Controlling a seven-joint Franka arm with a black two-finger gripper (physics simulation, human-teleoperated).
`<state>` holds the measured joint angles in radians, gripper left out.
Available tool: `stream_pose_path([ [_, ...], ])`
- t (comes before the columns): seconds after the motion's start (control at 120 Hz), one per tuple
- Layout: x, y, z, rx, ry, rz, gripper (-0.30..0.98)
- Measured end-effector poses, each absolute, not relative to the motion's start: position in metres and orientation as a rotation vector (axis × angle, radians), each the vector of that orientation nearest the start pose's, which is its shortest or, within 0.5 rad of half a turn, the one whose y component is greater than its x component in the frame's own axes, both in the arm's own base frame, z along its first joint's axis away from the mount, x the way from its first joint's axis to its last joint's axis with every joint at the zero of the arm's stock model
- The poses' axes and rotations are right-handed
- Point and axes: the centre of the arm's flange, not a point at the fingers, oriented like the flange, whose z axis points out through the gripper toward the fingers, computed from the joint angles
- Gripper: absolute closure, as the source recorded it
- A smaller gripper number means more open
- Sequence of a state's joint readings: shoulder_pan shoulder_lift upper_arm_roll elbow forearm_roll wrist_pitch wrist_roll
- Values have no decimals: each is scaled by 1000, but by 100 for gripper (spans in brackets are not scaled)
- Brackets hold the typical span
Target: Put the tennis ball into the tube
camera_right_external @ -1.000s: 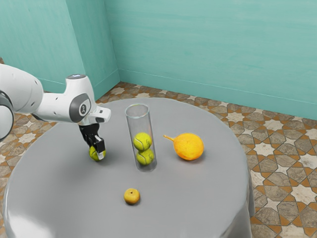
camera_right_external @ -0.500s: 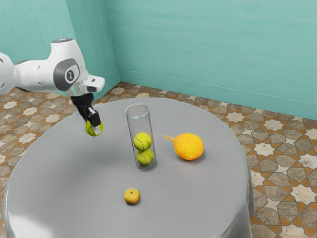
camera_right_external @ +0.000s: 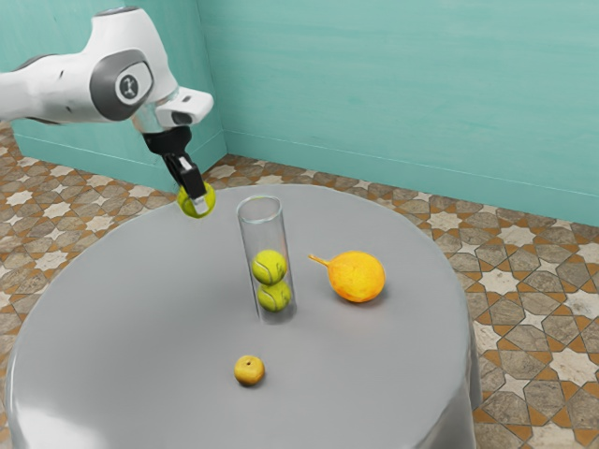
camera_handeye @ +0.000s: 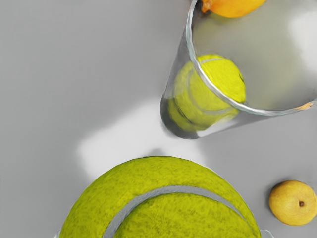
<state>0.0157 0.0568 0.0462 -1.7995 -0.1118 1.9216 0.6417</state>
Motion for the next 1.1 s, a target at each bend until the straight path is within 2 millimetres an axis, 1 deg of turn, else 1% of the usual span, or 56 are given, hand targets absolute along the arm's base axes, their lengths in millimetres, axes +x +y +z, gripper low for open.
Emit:
stream_pose_path([
  [0.183,591,-3,537,-3062,955,-194,34],
  [0.333,596,-22,548,-3045,1009,-220,34],
  [0.408,599,-27,545,-3050,1022,-213,33],
  [0.55,610,-29,538,-3071,1025,-210,34],
  [0.7,614,-41,532,-3091,1051,-208,34],
  [0.867,624,-44,530,-3104,1055,-224,34],
  [0.958,631,-49,525,-3108,1068,-218,34],
  [1.1,634,-54,520,-3113,1077,-212,34],
])
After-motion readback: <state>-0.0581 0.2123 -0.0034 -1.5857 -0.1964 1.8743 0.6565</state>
